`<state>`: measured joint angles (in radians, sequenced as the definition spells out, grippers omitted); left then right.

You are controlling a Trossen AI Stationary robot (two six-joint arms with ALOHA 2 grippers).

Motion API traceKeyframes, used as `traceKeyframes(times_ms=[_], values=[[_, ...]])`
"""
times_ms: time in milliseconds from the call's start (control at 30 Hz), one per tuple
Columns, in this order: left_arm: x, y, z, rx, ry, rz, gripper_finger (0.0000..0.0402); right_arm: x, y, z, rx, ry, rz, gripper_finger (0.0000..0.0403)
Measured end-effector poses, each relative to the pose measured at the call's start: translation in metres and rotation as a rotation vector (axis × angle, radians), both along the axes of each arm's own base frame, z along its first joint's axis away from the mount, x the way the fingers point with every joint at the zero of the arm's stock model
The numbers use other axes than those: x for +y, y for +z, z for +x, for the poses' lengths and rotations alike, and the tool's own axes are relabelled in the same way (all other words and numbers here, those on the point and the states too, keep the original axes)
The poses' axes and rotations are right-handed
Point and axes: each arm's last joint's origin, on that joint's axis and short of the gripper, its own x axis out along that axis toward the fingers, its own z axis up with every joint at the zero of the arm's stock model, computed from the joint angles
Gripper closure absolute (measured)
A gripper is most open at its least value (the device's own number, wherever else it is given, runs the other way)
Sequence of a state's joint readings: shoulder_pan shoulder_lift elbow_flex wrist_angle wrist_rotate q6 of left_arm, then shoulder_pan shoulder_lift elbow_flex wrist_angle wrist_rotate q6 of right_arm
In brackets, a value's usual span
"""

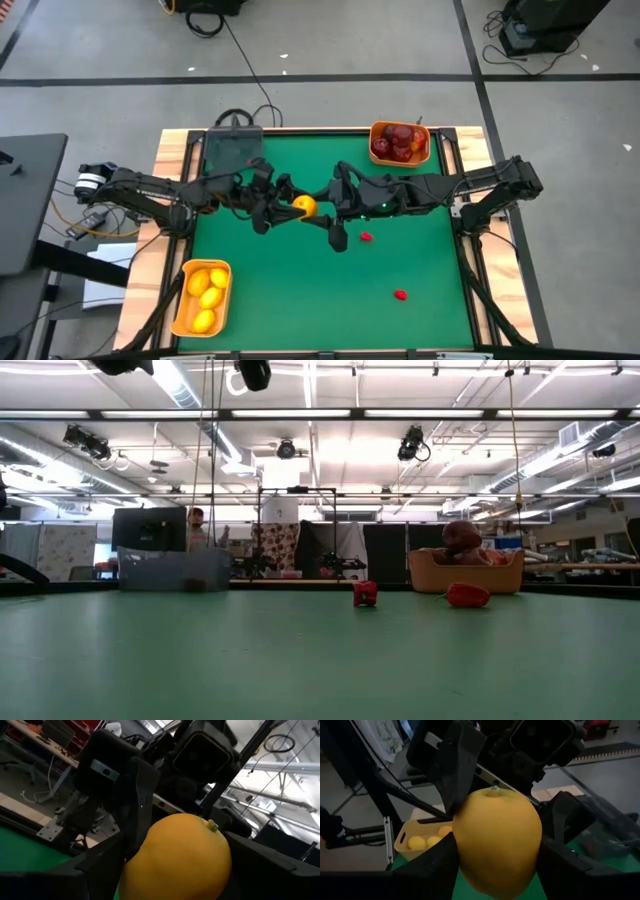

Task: Sort produce into baskets
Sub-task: Put the lemon into the yellow bin

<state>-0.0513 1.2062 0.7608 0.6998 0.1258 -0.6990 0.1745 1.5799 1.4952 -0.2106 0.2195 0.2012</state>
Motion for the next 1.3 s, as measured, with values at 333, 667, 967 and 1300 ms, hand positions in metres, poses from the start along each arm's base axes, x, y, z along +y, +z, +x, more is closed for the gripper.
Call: traceKeyframes(times_ms=[333, 667, 967, 1300], values=[[0.000, 0.004, -0.001, -0.043, -0.023, -0.020, 0.0073, 0.001, 0.001, 0.000, -0.013, -0.004, -0.013, 0.0166], [-0.001, 0.026, -0.025, -0.089, -0.076, 0.006, 0.0074, -0.002, 0.001, -0.019, 0.112, 0.031, -0.036, 0.0166], [0.001, 0.028, -0.030, -0.079, -0.036, -0.005, 0.0074, -0.006, 0.023, -0.032, 0.001, 0.048, -0.044, 0.0166], [0.001, 0.030, -0.029, -0.135, -0.008, 0.028, 0.0074, -0.002, 0.019, -0.017, -0.049, 0.054, -0.048, 0.0166]])
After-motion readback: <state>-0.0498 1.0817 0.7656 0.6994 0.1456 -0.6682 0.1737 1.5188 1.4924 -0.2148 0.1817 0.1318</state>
